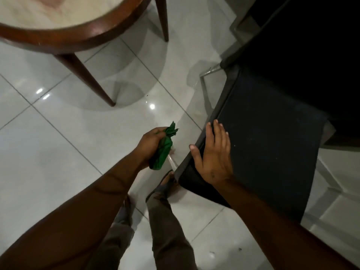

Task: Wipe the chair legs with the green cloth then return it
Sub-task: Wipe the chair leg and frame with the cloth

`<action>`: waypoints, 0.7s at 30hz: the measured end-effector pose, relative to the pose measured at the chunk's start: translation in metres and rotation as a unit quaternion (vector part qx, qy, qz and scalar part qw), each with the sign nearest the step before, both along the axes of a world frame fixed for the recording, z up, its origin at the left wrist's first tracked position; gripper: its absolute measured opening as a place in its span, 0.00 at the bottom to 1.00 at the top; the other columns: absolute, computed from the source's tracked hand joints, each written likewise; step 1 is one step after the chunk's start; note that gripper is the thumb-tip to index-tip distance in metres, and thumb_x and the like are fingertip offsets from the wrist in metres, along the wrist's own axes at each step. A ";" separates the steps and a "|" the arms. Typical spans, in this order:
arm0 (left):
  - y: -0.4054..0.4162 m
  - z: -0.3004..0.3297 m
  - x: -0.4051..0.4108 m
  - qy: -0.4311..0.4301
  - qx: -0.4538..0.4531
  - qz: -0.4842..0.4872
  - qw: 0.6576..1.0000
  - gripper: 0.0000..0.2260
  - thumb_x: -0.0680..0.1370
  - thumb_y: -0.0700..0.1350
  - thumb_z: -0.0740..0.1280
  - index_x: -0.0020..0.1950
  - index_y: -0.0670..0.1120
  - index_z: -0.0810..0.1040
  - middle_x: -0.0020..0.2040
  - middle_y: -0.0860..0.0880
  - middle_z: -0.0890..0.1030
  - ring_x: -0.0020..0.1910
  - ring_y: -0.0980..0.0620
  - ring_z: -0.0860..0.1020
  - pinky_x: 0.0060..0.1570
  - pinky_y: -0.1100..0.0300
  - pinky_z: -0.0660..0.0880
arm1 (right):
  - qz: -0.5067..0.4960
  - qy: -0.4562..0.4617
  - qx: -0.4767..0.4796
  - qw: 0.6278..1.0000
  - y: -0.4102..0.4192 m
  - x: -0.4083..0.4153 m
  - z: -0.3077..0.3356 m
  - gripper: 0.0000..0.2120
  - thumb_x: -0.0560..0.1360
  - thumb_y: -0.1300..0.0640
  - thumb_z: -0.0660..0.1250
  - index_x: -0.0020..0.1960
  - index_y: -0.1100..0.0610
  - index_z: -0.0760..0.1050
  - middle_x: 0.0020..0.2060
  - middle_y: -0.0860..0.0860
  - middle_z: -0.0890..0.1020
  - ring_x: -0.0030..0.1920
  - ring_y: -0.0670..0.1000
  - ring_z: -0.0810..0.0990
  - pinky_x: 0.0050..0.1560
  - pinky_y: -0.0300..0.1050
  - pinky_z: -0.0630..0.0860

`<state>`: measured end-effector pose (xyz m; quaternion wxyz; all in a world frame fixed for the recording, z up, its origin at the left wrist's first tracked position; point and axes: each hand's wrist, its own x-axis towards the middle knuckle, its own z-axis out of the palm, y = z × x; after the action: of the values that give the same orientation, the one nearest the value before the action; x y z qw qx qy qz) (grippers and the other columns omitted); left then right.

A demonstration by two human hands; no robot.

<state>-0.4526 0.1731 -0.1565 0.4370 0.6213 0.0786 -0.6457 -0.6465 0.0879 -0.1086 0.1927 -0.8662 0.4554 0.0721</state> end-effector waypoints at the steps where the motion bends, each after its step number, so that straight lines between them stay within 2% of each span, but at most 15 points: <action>1: -0.012 0.003 0.005 -0.006 -0.009 -0.004 1.000 0.12 0.80 0.39 0.64 0.56 0.49 0.85 0.45 0.40 0.83 0.37 0.46 0.85 0.45 0.47 0.87 | 0.011 -0.007 0.003 1.000 -0.023 0.003 0.004 0.41 0.81 0.33 0.47 0.83 0.60 0.51 0.83 0.60 0.51 0.83 0.59 0.48 0.83 0.59 0.46; 3: -0.036 0.003 0.014 -0.015 -0.021 -0.006 1.000 0.12 0.81 0.40 0.64 0.55 0.50 0.85 0.45 0.40 0.83 0.42 0.42 0.84 0.51 0.43 0.85 | 0.035 -0.006 -0.018 0.999 -0.076 0.008 0.007 0.40 0.82 0.35 0.49 0.83 0.61 0.51 0.83 0.61 0.52 0.83 0.60 0.48 0.83 0.57 0.44; 6: -0.078 -0.005 0.027 -0.016 -0.038 0.013 0.999 0.11 0.81 0.40 0.64 0.54 0.50 0.85 0.45 0.40 0.83 0.43 0.41 0.82 0.41 0.49 0.87 | 0.100 0.049 -0.055 0.992 -0.147 0.011 0.002 0.41 0.81 0.34 0.47 0.83 0.62 0.51 0.83 0.61 0.53 0.83 0.61 0.50 0.82 0.55 0.43; 8: -0.107 -0.015 0.033 -0.013 -0.033 0.029 0.999 0.09 0.83 0.41 0.64 0.58 0.48 0.83 0.48 0.39 0.82 0.45 0.41 0.82 0.42 0.50 0.87 | 0.145 0.097 -0.070 0.982 -0.175 0.006 -0.007 0.43 0.81 0.31 0.44 0.83 0.62 0.49 0.83 0.61 0.52 0.83 0.60 0.49 0.82 0.56 0.44; 10: -0.141 -0.028 0.038 -0.005 -0.018 0.039 0.999 0.09 0.83 0.43 0.64 0.60 0.47 0.81 0.49 0.40 0.82 0.45 0.42 0.82 0.49 0.47 0.86 | 0.160 0.092 -0.091 0.979 -0.186 -0.001 -0.016 0.43 0.81 0.31 0.45 0.83 0.62 0.51 0.83 0.60 0.53 0.83 0.61 0.50 0.83 0.58 0.45; 12: -0.172 -0.044 0.042 0.002 -0.012 0.042 0.999 0.08 0.83 0.43 0.63 0.58 0.48 0.81 0.47 0.41 0.82 0.41 0.44 0.82 0.51 0.45 0.84 | 0.150 0.038 -0.091 0.984 -0.186 -0.005 -0.028 0.42 0.81 0.33 0.50 0.83 0.62 0.53 0.83 0.60 0.54 0.82 0.61 0.51 0.83 0.59 0.45; 15: -0.219 -0.063 0.043 0.012 -0.042 0.054 0.998 0.06 0.82 0.41 0.64 0.54 0.46 0.81 0.37 0.44 0.81 0.34 0.46 0.79 0.41 0.49 0.81 | 0.139 -0.004 -0.091 0.986 -0.189 -0.007 -0.036 0.43 0.80 0.32 0.50 0.83 0.61 0.52 0.83 0.59 0.55 0.82 0.60 0.51 0.83 0.58 0.43; 17: -0.245 -0.075 0.040 -0.008 -0.050 0.058 0.997 0.06 0.81 0.41 0.64 0.53 0.46 0.81 0.33 0.46 0.81 0.33 0.46 0.78 0.45 0.46 0.80 | 0.136 -0.003 -0.088 0.987 -0.189 -0.008 -0.038 0.43 0.80 0.31 0.49 0.83 0.60 0.52 0.83 0.58 0.54 0.83 0.59 0.50 0.83 0.57 0.42; 19: -0.268 -0.086 0.037 -0.024 -0.056 0.063 0.996 0.06 0.82 0.43 0.65 0.55 0.47 0.81 0.37 0.46 0.82 0.36 0.47 0.80 0.53 0.41 0.82 | 0.138 0.005 -0.085 0.987 -0.191 -0.008 -0.040 0.43 0.79 0.31 0.50 0.83 0.60 0.51 0.83 0.58 0.54 0.83 0.59 0.49 0.83 0.59 0.42; 20: -0.277 -0.090 0.035 -0.035 -0.061 0.064 0.995 0.07 0.82 0.43 0.65 0.58 0.47 0.81 0.40 0.45 0.82 0.38 0.48 0.80 0.55 0.42 0.83 | 0.141 0.016 -0.087 0.986 -0.190 -0.009 -0.040 0.44 0.79 0.31 0.51 0.83 0.59 0.50 0.83 0.58 0.53 0.83 0.60 0.49 0.83 0.60 0.43; 21: -0.289 -0.094 0.033 -0.046 -0.068 0.062 0.995 0.09 0.82 0.43 0.65 0.61 0.47 0.80 0.43 0.45 0.82 0.39 0.49 0.81 0.53 0.46 0.84 | 0.141 0.022 -0.091 0.986 -0.190 -0.010 -0.041 0.44 0.79 0.31 0.52 0.83 0.59 0.50 0.83 0.58 0.53 0.83 0.60 0.49 0.83 0.61 0.44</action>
<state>-0.4195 -0.1155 -0.2501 0.5203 0.6132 0.0530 -0.5920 -0.6560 -0.1018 -0.1499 0.0914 -0.9340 0.3369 0.0758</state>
